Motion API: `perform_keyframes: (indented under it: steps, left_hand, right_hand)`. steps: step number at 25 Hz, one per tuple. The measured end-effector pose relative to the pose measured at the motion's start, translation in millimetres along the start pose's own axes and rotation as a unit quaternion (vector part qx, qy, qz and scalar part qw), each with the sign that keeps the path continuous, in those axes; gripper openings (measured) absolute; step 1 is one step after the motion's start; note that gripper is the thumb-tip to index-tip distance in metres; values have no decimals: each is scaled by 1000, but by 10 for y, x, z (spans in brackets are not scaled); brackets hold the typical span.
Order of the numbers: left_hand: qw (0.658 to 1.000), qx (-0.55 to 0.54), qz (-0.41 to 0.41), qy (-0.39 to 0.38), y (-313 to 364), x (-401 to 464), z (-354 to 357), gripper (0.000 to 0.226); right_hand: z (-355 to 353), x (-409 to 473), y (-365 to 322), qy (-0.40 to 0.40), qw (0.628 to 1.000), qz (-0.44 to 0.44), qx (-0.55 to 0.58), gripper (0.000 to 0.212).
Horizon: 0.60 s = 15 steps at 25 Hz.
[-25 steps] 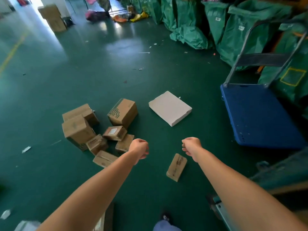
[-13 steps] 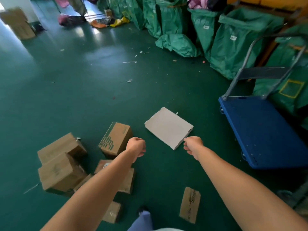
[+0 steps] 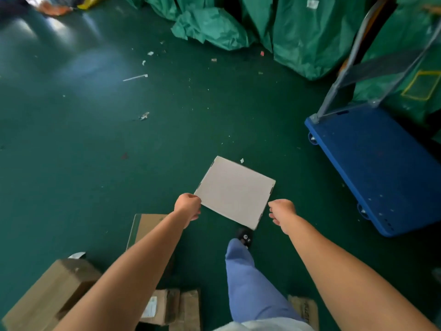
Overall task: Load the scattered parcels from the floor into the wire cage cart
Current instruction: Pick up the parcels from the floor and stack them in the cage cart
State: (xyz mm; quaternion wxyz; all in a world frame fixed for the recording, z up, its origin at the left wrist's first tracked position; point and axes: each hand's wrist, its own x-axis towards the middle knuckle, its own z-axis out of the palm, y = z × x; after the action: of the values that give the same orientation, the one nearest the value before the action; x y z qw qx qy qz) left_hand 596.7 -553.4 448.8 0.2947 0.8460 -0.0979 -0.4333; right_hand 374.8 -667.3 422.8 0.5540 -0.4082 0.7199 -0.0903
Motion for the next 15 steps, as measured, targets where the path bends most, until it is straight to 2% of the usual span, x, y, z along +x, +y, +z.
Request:
perform_keyframes:
  steps: [4,6,7,8,9,11,15]
  left_hand:
    - [998,42,-43,-20,457,1239,271,14]
    - [995,72,-57,-35,539,1849,467,18]
    - [993,94,-59,-45,528,2164,593,23]
    - [990,115,-66,-53,467,2434,700,28]
    - [986,133,-77,-60,371,2699,809,31]
    - [978,173,-93,-76,101,3195,1012,31]
    - [961,232,-127,-83,-567,4267,1357,17]
  right_hand:
    - [501,1118,-200,-10,999,48,-2,16]
    - [768,1647,-170,-6,996,91,-1,8]
    - [921,1946,-105,2,994,110,-3,23]
    - [1048,2165,-45,5,991,132,-9,40]
    - [1193,2380,38,6,988,152,-10,48]
    - [1475,2782,250,7,983,180,-18,48]
    - [2003,3570,893,51,970,239,-21,47]
